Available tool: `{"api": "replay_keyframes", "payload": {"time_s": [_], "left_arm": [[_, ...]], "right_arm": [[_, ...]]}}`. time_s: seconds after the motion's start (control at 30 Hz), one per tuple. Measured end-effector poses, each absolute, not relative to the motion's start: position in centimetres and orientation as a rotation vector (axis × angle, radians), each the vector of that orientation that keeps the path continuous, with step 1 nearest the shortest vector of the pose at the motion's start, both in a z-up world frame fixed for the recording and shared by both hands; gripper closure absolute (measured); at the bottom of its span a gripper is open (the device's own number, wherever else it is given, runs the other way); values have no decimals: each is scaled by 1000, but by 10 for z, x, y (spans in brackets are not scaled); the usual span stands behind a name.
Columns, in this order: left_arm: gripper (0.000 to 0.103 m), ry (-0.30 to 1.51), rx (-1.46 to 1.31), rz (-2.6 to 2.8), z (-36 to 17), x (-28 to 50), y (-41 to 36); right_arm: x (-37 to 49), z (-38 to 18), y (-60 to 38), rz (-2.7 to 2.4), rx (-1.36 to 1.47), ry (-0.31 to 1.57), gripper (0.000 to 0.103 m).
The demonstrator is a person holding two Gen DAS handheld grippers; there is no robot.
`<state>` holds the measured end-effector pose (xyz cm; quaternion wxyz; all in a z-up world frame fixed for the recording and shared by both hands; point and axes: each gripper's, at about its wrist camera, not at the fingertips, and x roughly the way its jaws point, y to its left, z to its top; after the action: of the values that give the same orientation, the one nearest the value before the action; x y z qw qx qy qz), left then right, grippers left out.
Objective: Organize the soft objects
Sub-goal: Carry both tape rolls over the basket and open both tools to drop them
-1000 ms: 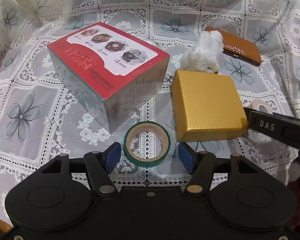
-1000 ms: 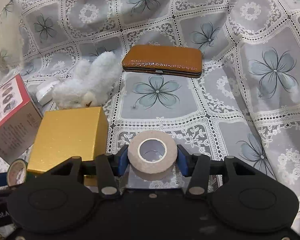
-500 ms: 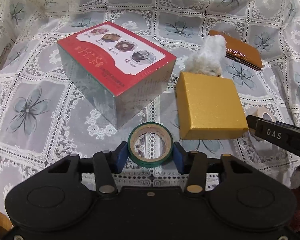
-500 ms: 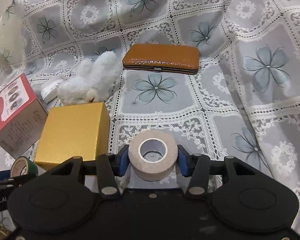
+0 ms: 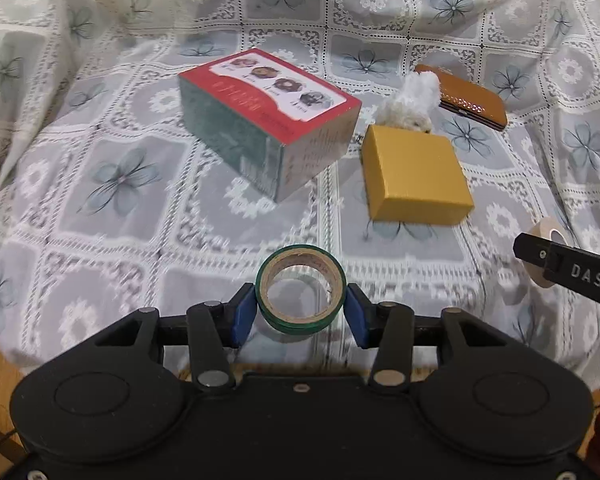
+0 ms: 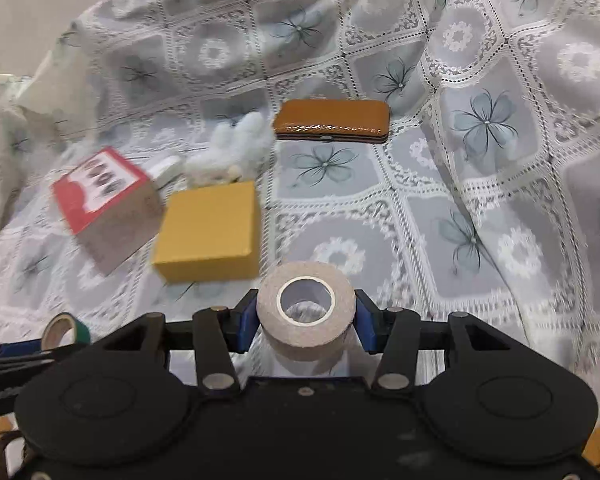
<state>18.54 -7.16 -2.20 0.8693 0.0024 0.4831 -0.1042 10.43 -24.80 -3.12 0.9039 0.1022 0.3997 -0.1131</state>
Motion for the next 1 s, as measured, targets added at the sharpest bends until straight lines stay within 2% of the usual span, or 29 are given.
{"api": "replay_keyframes", "payload": {"time_s": [0.47, 1.0], "left_arm": [[56, 985, 23, -190, -7, 109, -54], [56, 893, 28, -186, 16, 55, -42]], "right_arm": [[8, -10, -200, -140, 240, 810, 55], [-59, 5, -174, -101, 248, 775, 55]]}}
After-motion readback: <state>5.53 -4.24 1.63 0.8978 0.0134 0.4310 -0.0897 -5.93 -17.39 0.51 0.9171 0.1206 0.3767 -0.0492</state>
